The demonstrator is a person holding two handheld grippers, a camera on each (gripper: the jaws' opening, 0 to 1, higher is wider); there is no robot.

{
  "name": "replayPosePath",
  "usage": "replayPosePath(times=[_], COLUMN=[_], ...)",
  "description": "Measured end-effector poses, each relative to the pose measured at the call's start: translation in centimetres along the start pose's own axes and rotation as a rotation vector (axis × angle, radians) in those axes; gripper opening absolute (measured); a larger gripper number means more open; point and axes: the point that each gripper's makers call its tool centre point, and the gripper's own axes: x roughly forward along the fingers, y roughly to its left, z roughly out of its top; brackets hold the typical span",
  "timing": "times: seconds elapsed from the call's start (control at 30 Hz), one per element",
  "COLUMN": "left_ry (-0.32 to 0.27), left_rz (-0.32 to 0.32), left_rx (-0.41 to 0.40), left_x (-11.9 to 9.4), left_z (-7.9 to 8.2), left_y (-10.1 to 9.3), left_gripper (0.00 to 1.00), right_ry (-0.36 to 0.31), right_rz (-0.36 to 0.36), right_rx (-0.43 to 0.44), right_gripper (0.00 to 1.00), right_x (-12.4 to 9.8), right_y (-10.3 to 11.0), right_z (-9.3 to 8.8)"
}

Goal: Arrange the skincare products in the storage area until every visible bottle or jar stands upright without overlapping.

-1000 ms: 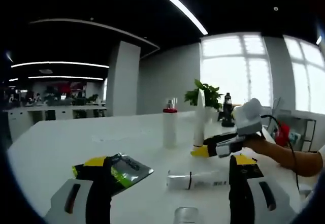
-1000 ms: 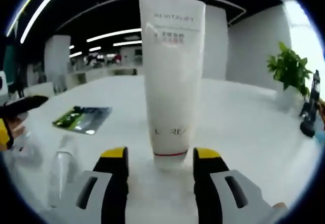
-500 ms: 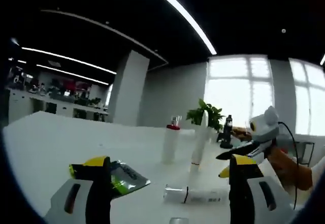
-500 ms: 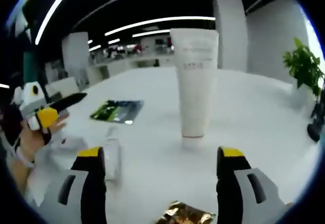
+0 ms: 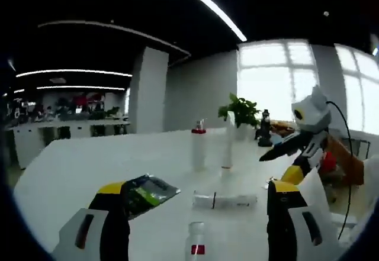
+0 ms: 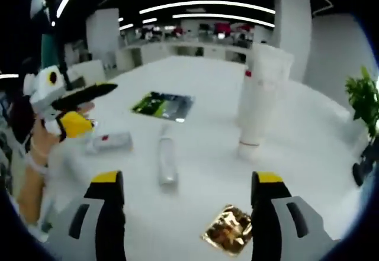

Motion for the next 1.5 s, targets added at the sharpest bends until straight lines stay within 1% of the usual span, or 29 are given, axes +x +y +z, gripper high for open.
replayPosePath(times=[0.03, 0.07, 0.13, 0.17, 0.23, 0.27, 0.3, 0.33, 0.37, 0.43, 0.47, 0.5, 0.53, 0.57, 0.63, 0.7, 0.77, 0.83, 0.87, 0.9, 0.93, 1.0, 1.07, 1.13, 1.2, 1.33, 1.4, 1.47, 1.5], left_ry=[0.007, 0.042, 0.065, 0.054, -0.022, -0.049, -0.092, -0.098, -0.108, -0.102, -0.08, -0.058, -0.053, -0.06, -0.078, -0.084, -0.087, -0.096, -0.097, -0.097, -0.093, -0.092, -0.091, -0.081, -0.076, -0.082, -0.087, -0.089, -0.09], left_rz=[0.021, 0.074, 0.08, 0.066, 0.104, 0.107, 0.102, 0.102, 0.099, 0.095, 0.093, 0.102, 0.117, 0.144, 0.16, 0.15, 0.139, 0.139, 0.144, 0.152, 0.156, 0.155, 0.144, 0.137, 0.142, 0.148, 0.148, 0.148, 0.148], left_rx=[0.025, 0.025, 0.015, 0.013, -0.08, -0.081, -0.086, -0.102, -0.141, -0.124, -0.113, -0.104, -0.093, -0.083, -0.085, -0.103, -0.11, -0.112, -0.113, -0.119, -0.121, -0.12, -0.118, -0.114, -0.106, -0.101, -0.102, -0.103, -0.105], left_x=[-0.1, -0.6, -0.9, -1.4, -2.2, -2.5, -2.8, -3.0, -3.6, -4.1, -4.5, -4.9, -5.3, -5.9, -6.6, -7.2, -7.8, -8.1, -8.3, -8.5, -8.7, -8.9, -9.0, -9.1, -9.2, -9.5, -9.6, -9.6, -9.6], left_z=[0.0, -0.4, -0.6, -0.3, 0.5, 0.8, 1.1, 1.1, 0.7, 0.6, 0.2, 0.0, -0.1, 0.0, 0.1, 0.0, -0.3, -0.3, -0.3, -0.4, -0.4, -0.4, -0.3, -0.5, -0.5, -0.6, -0.5, -0.6, -0.6], left_y=[0.5, 1.2, 1.3, 0.9, 0.9, 0.7, 0.4, 0.2, -0.3, -0.4, -0.7, -0.6, -0.5, -0.1, 0.2, 0.3, 0.3, 0.5, 0.6, 0.7, 0.7, 0.7, 0.5, 0.3, 0.3, 0.5, 0.4, 0.4, 0.4], left_gripper=[1.0, 1.0, 1.0, 1.0, 1.0, 1.0, 1.0, 1.0, 1.0, 1.0, 1.0, 1.0, 1.0, 1.0, 1.0, 1.0, 1.0, 0.99, 0.99, 0.99, 0.99, 0.99, 0.99, 0.99, 0.99, 0.99, 0.99, 0.99, 0.99], right_ry=[0.011, 0.035, 0.055, 0.067, 0.092, 0.107, 0.118, 0.125, 0.148, 0.183, 0.208, 0.249, 0.279, 0.318, 0.362, 0.42, 0.43, 0.466, 0.489, 0.51, 0.528, 0.558, 0.571, 0.627, 0.649, 0.664, 0.676, 0.688, 0.686], right_rz=[0.009, 0.029, 0.049, 0.056, 0.054, 0.048, 0.045, 0.045, 0.036, 0.03, 0.032, 0.042, 0.046, 0.051, 0.057, 0.053, 0.063, 0.068, 0.055, 0.051, 0.029, 0.015, 0.026, 0.046, 0.051, 0.059, 0.061, 0.058, 0.073], right_rx=[-0.004, -0.009, -0.025, -0.032, -0.046, -0.053, -0.062, -0.067, -0.066, -0.076, -0.071, -0.068, -0.062, -0.057, -0.058, -0.062, -0.053, -0.059, -0.061, -0.096, -0.106, -0.128, -0.123, -0.105, -0.1, -0.097, -0.105, -0.102, -0.092], right_gripper=[0.86, 0.85, 0.84, 0.83, 0.81, 0.8, 0.78, 0.77, 0.75, 0.71, 0.69, 0.66, 0.64, 0.62, 0.59, 0.55, 0.52, 0.51, 0.5, 0.48, 0.47, 0.44, 0.43, 0.42, 0.4, 0.35, 0.35, 0.29, 0.27], right_x=[0.1, 0.2, 0.7, 0.9, 1.9, 2.5, 2.9, 3.1, 3.7, 4.5, 5.0, 5.5, 5.9, 6.5, 7.3, 8.3, 8.9, 9.2, 9.6, 9.9, 10.2, 10.4, 11.0, 11.2, 11.2, 11.5, 11.7, 11.6, 11.6], right_y=[0.3, 0.9, 1.5, 1.7, 1.8, 1.6, 1.5, 1.4, 1.2, 1.0, 1.1, 1.4, 1.6, 1.8, 2.0, 2.2, 2.9, 3.1, 2.9, 2.8, 2.6, 2.4, 2.6, 2.7, 2.7, 2.8, 2.8, 2.7, 3.0], right_z=[0.1, 0.3, 0.9, 1.2, 2.0, 2.5, 2.7, 2.9, 3.2, 3.4, 3.5, 3.2, 2.9, 2.6, 2.2, 1.7, 1.5, 1.1, 1.1, 1.0, 0.8, 0.6, 0.9, 0.6, 0.3, 0.0, -0.3, -0.5, -0.4])
